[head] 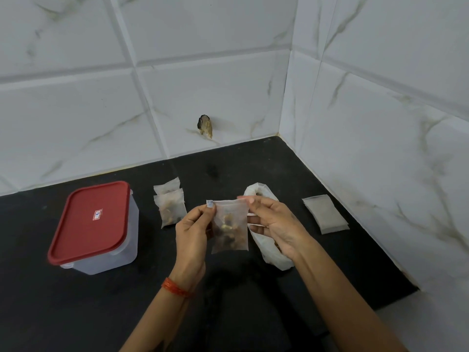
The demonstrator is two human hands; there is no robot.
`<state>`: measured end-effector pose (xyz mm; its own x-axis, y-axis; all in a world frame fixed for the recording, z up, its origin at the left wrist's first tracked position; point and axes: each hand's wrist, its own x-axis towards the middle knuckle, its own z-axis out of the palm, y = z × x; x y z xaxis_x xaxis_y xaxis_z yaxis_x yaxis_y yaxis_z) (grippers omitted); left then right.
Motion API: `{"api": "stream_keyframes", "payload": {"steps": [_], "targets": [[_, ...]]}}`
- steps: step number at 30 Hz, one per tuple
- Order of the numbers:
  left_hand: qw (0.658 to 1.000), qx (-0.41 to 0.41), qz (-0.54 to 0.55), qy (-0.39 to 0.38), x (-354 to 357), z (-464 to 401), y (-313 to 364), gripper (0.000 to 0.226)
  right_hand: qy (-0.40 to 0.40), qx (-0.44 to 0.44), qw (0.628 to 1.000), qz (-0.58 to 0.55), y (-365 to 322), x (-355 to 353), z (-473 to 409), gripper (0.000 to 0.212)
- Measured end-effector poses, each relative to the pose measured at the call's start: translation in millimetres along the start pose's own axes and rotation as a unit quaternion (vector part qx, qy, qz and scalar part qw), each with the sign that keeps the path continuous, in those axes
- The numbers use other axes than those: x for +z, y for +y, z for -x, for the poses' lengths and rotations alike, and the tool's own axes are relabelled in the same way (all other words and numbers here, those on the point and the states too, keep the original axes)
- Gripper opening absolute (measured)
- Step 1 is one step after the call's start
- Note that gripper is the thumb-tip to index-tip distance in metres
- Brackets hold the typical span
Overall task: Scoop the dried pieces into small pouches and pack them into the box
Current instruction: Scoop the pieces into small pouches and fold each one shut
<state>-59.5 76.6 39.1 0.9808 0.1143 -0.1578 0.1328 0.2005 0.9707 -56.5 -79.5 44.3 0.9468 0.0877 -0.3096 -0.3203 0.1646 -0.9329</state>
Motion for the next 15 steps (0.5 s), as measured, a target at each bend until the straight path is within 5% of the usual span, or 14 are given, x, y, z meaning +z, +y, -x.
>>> {"api": "stream_keyframes", "payload": {"steps": [3, 11, 15], "targets": [[1.000, -0.013, -0.006, 0.017, -8.3, -3.0, -1.8, 0.021, -0.028, 0.001, 1.000, -0.006, 7.5, 7.5, -3.1, 0.035], [0.995, -0.095, -0.022, -0.024, -39.3, -6.9, -13.9, 0.021, 0.042, 0.017, 0.998, 0.035, 41.5, 39.1, -27.7, 0.036], [0.995, -0.085, -0.054, 0.003, -58.1, -7.3, -28.6, 0.054, 0.080, 0.018, 0.996, 0.046, 61.1, 58.3, -39.1, 0.032]]}}
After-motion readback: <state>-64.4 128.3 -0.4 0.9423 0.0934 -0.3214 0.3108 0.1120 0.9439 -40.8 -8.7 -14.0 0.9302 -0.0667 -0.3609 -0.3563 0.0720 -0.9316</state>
